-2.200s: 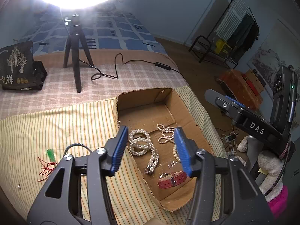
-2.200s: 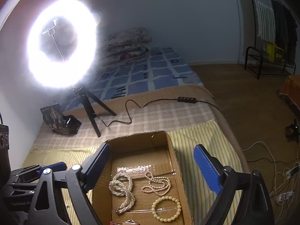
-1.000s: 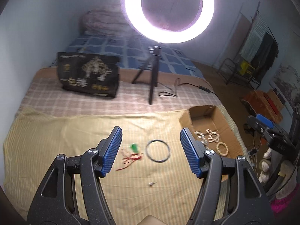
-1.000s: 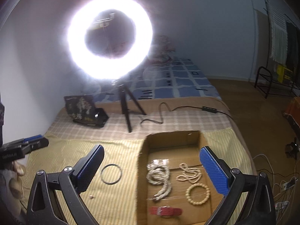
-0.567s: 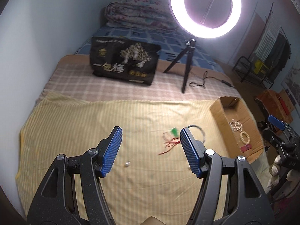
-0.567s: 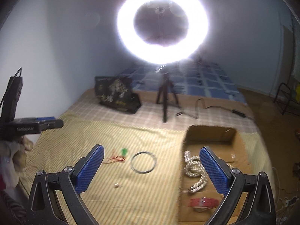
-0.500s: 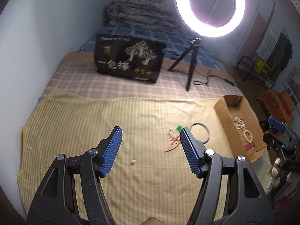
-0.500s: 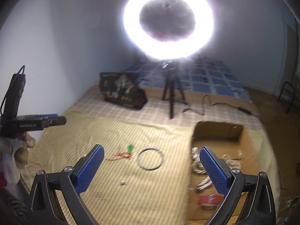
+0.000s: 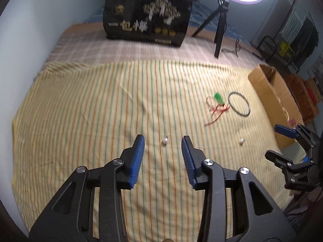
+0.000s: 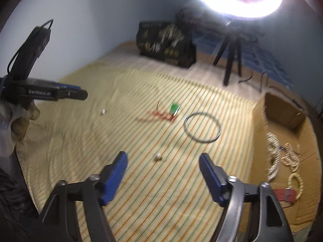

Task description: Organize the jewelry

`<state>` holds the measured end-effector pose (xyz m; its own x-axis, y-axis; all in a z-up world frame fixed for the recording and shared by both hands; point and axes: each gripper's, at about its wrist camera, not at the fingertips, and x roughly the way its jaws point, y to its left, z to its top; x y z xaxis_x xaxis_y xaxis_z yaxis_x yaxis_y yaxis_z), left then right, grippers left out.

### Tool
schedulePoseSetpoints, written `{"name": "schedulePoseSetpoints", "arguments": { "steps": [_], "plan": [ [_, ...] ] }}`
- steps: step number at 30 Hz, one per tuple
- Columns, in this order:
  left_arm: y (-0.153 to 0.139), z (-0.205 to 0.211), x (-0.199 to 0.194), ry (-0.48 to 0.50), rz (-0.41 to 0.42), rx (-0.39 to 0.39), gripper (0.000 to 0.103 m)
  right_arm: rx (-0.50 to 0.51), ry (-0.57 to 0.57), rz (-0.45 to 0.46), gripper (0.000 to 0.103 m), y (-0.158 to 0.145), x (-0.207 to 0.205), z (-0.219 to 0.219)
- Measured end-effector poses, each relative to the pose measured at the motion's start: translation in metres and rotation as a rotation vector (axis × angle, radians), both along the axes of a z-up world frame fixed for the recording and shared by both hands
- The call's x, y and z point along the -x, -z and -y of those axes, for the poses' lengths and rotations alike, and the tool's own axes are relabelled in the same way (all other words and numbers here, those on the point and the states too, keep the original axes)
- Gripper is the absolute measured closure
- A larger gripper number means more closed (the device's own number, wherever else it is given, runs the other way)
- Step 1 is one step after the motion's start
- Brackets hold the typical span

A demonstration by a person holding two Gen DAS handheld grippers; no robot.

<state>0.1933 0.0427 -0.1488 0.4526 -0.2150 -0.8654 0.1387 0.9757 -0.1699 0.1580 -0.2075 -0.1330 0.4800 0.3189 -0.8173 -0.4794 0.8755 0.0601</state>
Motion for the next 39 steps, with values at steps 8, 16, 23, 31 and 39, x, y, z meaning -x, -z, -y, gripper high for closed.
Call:
{"name": "schedulePoseSetpoints", "arguments": {
  "steps": [8, 16, 23, 31, 39],
  "plan": [
    [0.031, 0.004, -0.005, 0.049, -0.045, -0.036, 0.071, 0.035, -0.047, -0.071, 0.055, 0.029, -0.009, -0.008],
    [0.042, 0.003, -0.015, 0.061, -0.054, -0.046, 0.072, 0.038, -0.071, -0.089, 0.064, 0.042, -0.019, -0.017],
    [0.049, 0.008, -0.02, 0.089, -0.055, -0.067, 0.077, 0.05, -0.094, -0.086, 0.068, 0.046, -0.023, -0.023],
    [0.05, 0.015, -0.022, 0.12, -0.049, -0.071, 0.081, 0.045, -0.103, -0.084, 0.074, 0.047, -0.024, -0.024],
    [0.053, 0.02, -0.022, 0.141, -0.045, -0.09, 0.088, 0.046, -0.117, -0.083, 0.081, 0.048, -0.023, -0.027]
  ]
}}
